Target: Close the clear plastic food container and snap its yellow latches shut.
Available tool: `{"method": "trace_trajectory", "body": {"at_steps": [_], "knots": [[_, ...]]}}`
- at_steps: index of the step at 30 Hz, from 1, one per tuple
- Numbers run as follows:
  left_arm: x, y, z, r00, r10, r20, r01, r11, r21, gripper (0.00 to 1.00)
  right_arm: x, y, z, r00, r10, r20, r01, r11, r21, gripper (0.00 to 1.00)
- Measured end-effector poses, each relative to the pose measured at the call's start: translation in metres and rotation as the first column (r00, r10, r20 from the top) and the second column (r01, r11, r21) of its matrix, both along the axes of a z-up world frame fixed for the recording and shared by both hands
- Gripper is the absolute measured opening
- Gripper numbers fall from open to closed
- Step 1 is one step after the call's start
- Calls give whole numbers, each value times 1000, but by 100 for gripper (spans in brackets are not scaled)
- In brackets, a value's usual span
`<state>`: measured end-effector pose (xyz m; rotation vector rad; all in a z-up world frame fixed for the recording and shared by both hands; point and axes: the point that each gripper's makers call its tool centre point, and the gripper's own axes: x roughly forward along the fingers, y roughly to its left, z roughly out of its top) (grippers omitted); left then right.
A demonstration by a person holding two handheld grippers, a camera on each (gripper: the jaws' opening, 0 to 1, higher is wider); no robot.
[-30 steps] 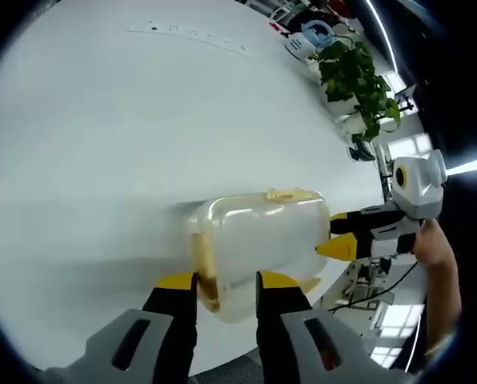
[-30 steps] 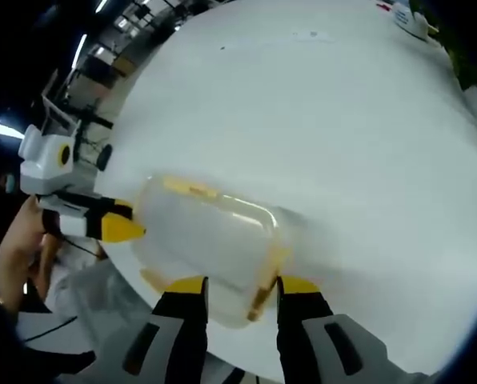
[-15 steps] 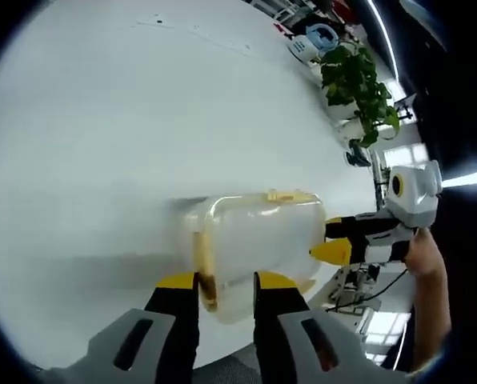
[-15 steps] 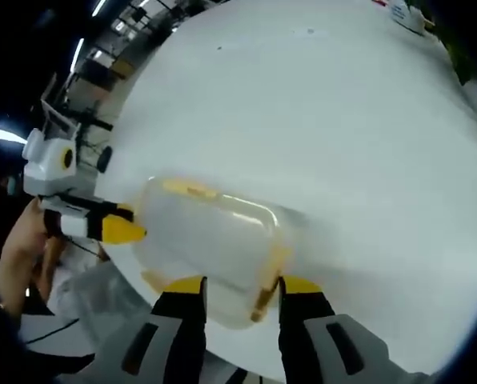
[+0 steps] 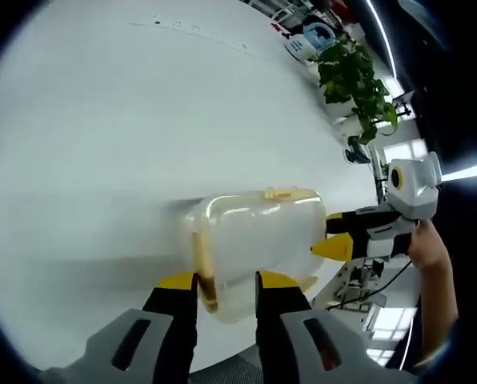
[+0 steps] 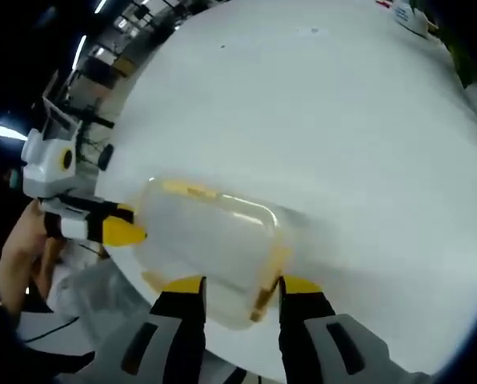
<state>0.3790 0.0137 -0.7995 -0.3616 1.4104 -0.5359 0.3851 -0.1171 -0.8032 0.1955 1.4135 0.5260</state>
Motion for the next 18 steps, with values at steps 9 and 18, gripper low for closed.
{"method": "trace_trajectory", "body": {"at_steps": [9, 18], "knots": [[-3, 2, 2, 995, -76, 65, 76, 997, -8, 29, 2, 0, 5, 986, 125, 112, -124, 992, -18, 35], [16, 7, 18, 988, -81, 129, 81, 997, 2, 35, 15, -1, 24, 971, 167, 171, -163, 986, -40, 35]]}}
